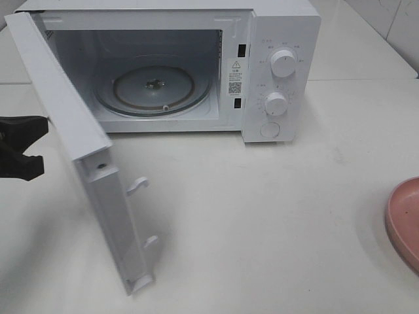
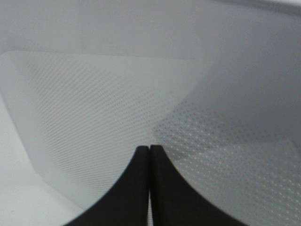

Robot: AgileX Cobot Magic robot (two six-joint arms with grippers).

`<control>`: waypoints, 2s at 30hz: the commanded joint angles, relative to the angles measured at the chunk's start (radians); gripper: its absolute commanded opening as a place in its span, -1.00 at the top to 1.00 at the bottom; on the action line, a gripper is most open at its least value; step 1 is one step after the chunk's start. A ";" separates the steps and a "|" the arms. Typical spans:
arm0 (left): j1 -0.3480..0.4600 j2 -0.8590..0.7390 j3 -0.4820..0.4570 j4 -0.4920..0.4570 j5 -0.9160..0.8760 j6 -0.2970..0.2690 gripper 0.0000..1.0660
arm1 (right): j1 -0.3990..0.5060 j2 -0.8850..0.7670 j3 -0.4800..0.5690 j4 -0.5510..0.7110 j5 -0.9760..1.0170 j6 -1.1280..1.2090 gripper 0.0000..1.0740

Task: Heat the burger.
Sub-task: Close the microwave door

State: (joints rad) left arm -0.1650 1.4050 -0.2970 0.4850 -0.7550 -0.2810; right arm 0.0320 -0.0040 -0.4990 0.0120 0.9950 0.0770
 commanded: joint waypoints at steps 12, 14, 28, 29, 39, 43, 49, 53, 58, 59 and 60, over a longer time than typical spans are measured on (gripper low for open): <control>-0.238 0.137 -0.141 -0.297 -0.019 0.126 1.00 | -0.006 -0.026 0.001 0.001 -0.002 -0.015 -0.42; -0.254 0.152 -0.157 -0.302 -0.019 0.126 1.00 | -0.006 -0.026 0.001 0.001 -0.002 -0.015 -0.42; -0.445 0.322 -0.353 -0.550 -0.015 0.252 1.00 | -0.006 -0.026 0.001 0.001 -0.002 -0.014 -0.42; -0.458 0.333 -0.367 -0.574 -0.016 0.268 1.00 | -0.006 -0.026 0.001 0.001 -0.002 -0.014 -0.42; -0.544 0.437 -0.530 -0.730 -0.005 0.385 1.00 | -0.006 -0.026 0.001 0.001 -0.002 -0.013 -0.42; -0.555 0.483 -0.618 -0.733 0.040 0.390 1.00 | -0.006 -0.026 0.001 0.001 -0.002 -0.013 -0.42; -0.555 0.520 -0.696 -0.740 0.088 0.391 1.00 | -0.006 -0.026 0.001 0.001 -0.002 -0.012 -0.42; -0.555 0.549 -0.744 -0.758 0.098 0.392 1.00 | -0.006 -0.026 0.001 0.001 -0.002 -0.012 -0.42; -0.555 0.570 -0.780 -0.780 0.116 0.392 1.00 | -0.006 -0.026 0.001 0.001 -0.002 -0.012 -0.42; -0.555 0.579 -0.798 -0.780 0.116 0.392 1.00 | -0.006 -0.026 0.001 0.001 -0.002 -0.011 -0.42; -0.554 0.586 -0.808 -0.780 0.116 0.395 1.00 | -0.006 -0.026 0.001 0.001 -0.002 -0.011 -0.42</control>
State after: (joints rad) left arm -0.7260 1.9790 -1.0690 -0.2610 -0.6210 0.1070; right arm 0.0320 -0.0040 -0.4990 0.0120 0.9950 0.0770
